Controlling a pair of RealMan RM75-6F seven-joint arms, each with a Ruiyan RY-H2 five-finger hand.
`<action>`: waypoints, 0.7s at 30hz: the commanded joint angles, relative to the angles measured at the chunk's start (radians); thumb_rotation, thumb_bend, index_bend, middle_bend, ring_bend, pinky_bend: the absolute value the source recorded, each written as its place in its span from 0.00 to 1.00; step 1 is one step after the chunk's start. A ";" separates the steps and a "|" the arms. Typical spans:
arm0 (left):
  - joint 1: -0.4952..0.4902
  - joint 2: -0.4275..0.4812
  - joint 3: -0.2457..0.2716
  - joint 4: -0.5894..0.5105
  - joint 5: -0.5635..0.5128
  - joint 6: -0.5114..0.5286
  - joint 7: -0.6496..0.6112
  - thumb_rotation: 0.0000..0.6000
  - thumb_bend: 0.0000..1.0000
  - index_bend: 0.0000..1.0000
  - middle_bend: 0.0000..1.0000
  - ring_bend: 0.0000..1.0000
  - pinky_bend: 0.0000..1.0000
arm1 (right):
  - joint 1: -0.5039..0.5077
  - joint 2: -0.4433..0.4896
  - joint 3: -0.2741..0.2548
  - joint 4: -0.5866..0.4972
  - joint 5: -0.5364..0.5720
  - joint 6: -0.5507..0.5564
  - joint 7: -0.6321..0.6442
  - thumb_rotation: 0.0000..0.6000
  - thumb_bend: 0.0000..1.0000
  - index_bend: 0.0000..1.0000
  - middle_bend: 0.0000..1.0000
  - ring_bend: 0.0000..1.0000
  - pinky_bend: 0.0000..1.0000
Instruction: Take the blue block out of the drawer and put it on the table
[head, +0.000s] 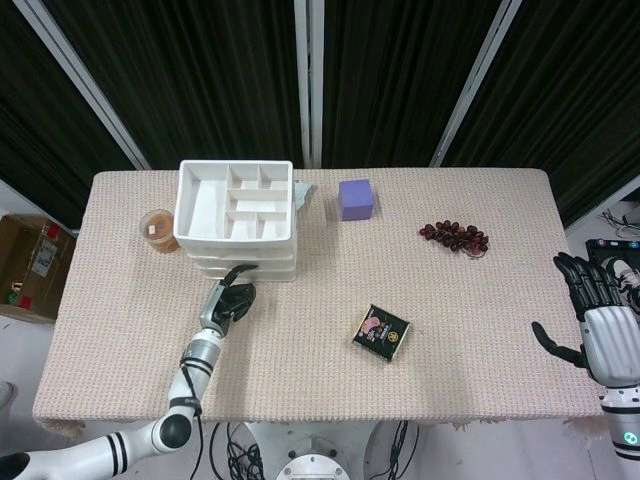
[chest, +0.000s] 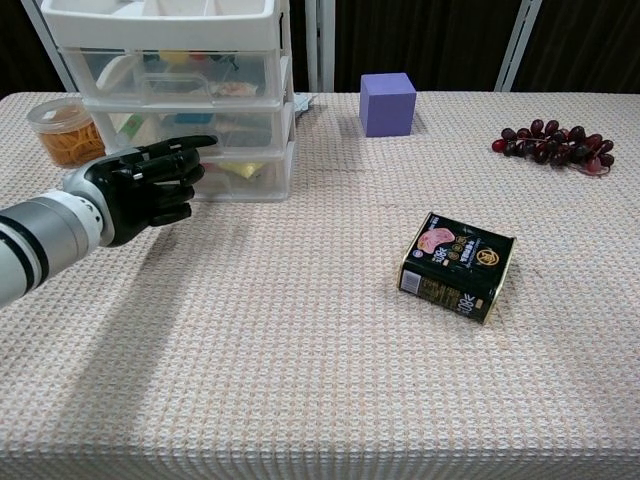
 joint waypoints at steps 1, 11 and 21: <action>-0.002 -0.006 -0.022 0.012 -0.011 -0.026 -0.041 1.00 0.56 0.31 0.80 0.93 1.00 | 0.001 0.000 0.000 -0.002 0.002 -0.003 -0.004 1.00 0.22 0.00 0.06 0.00 0.00; 0.010 -0.006 -0.027 0.027 0.009 -0.046 -0.088 1.00 0.56 0.47 0.80 0.93 1.00 | 0.000 0.002 0.002 -0.011 0.000 0.002 -0.012 1.00 0.22 0.00 0.06 0.00 0.00; 0.063 0.009 0.027 -0.021 0.067 -0.006 -0.105 1.00 0.56 0.50 0.79 0.93 1.00 | 0.004 -0.004 -0.003 -0.014 -0.011 -0.003 -0.018 1.00 0.22 0.00 0.06 0.00 0.00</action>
